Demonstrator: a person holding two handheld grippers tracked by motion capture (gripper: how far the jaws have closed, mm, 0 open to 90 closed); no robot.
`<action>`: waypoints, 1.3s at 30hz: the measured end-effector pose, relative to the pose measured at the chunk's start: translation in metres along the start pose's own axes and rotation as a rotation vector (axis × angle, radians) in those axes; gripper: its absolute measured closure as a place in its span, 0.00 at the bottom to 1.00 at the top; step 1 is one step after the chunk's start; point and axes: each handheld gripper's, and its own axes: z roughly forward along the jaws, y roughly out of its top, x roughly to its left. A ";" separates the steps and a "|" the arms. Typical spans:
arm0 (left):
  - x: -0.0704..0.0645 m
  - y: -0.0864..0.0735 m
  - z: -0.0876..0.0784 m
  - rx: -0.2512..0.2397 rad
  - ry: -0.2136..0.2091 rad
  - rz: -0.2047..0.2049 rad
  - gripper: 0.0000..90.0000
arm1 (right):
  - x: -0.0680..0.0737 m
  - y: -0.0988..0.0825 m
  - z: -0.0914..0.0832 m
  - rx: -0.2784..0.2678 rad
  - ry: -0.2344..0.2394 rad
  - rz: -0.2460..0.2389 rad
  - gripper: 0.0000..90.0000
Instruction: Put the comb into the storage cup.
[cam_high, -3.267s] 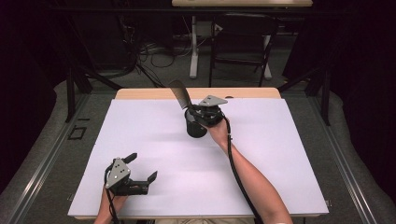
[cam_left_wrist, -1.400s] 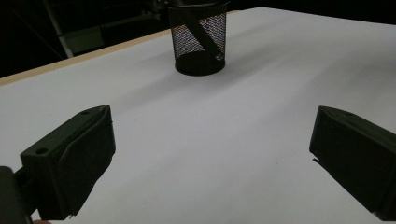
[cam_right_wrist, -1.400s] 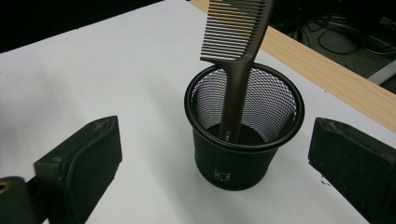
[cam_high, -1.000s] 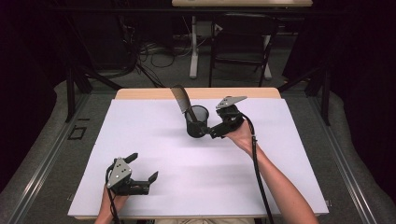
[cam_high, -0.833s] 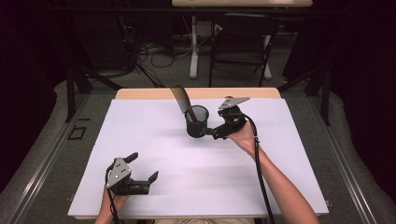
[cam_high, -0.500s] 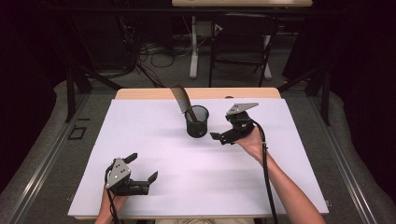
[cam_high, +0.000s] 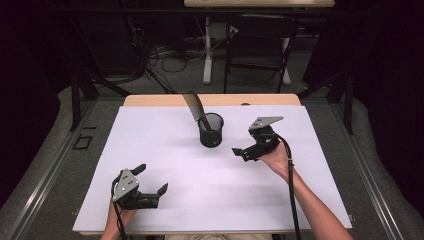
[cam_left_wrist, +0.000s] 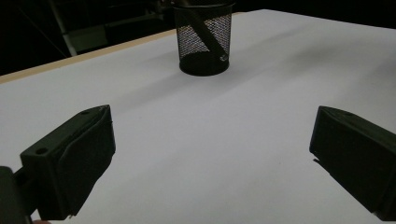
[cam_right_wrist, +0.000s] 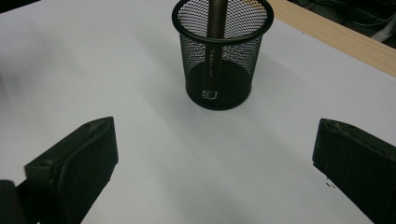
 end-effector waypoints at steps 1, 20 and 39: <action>0.000 0.000 0.000 -0.001 0.000 -0.001 0.00 | 0.000 -0.001 -0.002 -0.001 -0.002 0.001 0.00; -0.002 0.000 0.001 0.005 -0.003 0.004 0.00 | -0.002 -0.027 -0.023 0.007 -0.008 0.038 0.00; -0.001 0.000 0.001 0.011 -0.006 0.008 0.00 | 0.004 -0.048 -0.039 0.025 -0.021 0.039 0.00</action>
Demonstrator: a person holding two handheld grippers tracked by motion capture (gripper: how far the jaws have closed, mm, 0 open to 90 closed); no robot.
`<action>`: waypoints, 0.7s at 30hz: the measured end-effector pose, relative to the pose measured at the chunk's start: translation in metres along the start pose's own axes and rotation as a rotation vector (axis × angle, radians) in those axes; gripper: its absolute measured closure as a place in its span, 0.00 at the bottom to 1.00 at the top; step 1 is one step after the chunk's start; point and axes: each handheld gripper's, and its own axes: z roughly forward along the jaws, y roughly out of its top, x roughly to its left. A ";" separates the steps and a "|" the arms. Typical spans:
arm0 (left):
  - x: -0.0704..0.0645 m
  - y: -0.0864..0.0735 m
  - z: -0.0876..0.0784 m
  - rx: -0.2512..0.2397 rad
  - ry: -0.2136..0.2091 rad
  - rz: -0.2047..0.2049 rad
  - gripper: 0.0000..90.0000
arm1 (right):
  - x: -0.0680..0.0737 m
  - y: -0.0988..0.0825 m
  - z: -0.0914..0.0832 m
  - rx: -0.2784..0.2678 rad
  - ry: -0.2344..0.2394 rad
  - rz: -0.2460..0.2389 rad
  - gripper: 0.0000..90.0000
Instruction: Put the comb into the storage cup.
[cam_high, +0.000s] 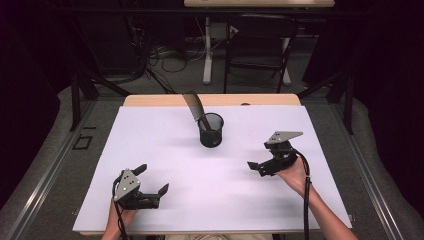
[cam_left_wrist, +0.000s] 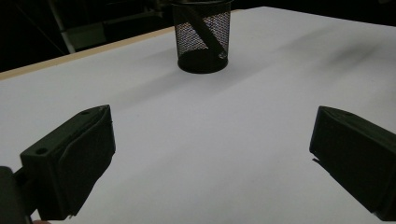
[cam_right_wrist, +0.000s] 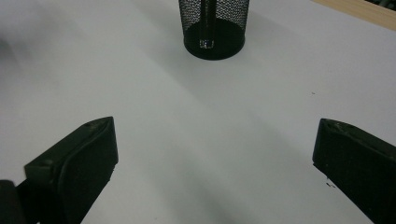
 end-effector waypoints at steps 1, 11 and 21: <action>0.000 0.000 0.000 0.000 0.000 -0.003 0.00 | 0.000 -0.002 0.000 0.004 -0.001 0.006 0.00; -0.001 0.000 0.000 0.000 0.000 -0.002 0.00 | 0.003 -0.016 -0.008 0.010 -0.017 0.012 0.00; -0.001 -0.001 -0.001 -0.002 0.001 -0.006 0.00 | 0.008 -0.030 -0.015 0.004 -0.033 0.017 0.00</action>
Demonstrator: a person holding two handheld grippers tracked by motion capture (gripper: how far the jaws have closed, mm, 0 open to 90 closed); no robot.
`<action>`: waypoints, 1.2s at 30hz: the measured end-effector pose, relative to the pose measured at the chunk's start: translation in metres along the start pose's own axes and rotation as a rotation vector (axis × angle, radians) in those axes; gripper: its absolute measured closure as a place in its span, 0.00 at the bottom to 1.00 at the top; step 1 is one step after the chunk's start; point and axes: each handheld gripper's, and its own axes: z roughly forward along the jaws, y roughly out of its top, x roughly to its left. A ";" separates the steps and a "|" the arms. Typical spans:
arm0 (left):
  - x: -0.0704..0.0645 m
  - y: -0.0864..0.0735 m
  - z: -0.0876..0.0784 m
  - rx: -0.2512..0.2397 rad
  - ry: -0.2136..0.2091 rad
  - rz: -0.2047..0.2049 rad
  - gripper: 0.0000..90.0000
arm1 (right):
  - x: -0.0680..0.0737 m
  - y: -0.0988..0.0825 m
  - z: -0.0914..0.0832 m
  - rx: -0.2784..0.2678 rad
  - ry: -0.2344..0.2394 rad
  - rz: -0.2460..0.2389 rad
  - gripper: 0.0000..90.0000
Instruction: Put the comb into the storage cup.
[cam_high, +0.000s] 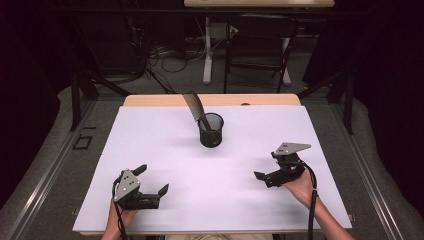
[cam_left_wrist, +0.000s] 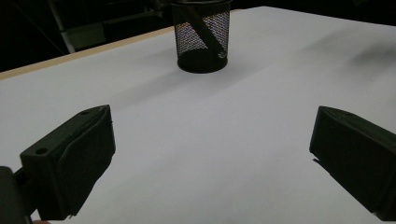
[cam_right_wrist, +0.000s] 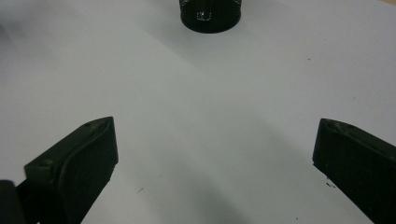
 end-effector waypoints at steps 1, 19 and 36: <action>0.000 0.000 0.000 0.001 0.001 0.000 0.00 | 0.000 -0.001 -0.001 -0.005 -0.001 0.005 0.00; 0.001 -0.002 -0.005 -0.005 0.012 -0.022 0.00 | 0.007 -0.021 -0.016 -0.041 -0.050 0.029 0.00; 0.000 -0.003 -0.004 0.000 0.013 -0.021 0.00 | 0.015 -0.041 -0.026 -0.049 -0.074 0.030 0.00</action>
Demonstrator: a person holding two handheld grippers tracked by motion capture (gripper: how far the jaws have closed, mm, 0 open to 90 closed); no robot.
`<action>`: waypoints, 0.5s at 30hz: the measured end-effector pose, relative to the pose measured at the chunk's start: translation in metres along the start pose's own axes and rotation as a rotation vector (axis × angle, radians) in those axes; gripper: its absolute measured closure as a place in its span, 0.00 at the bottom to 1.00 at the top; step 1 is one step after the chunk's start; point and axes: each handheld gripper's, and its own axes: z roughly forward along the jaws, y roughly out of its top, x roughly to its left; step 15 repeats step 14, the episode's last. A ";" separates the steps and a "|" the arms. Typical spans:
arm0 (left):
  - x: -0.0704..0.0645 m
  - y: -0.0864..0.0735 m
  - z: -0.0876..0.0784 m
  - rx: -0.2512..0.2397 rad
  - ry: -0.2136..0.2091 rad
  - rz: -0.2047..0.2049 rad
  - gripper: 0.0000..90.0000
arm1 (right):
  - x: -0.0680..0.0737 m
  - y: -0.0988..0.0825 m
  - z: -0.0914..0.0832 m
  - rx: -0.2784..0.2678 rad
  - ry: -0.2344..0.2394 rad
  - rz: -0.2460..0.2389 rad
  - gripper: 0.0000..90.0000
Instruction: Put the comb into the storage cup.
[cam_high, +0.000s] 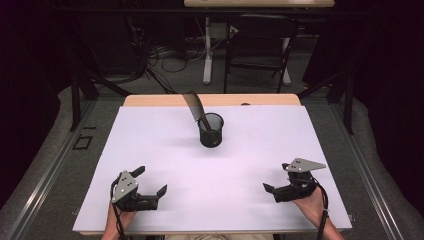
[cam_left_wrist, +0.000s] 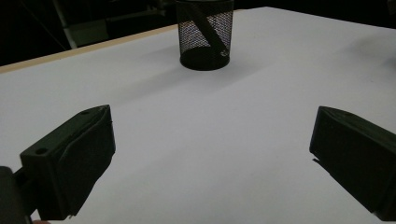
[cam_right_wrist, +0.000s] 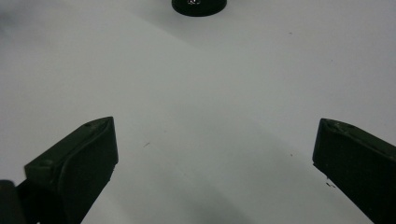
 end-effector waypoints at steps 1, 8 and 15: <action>0.000 0.000 0.000 0.000 -0.002 0.001 0.00 | 0.000 -0.002 0.000 0.002 -0.003 0.006 0.00; 0.000 0.001 0.002 0.006 -0.010 0.010 0.00 | 0.005 -0.011 -0.004 0.001 -0.011 0.010 0.00; -0.002 0.003 0.003 0.002 -0.011 0.024 0.00 | 0.007 -0.013 -0.005 -0.007 -0.013 -0.002 0.00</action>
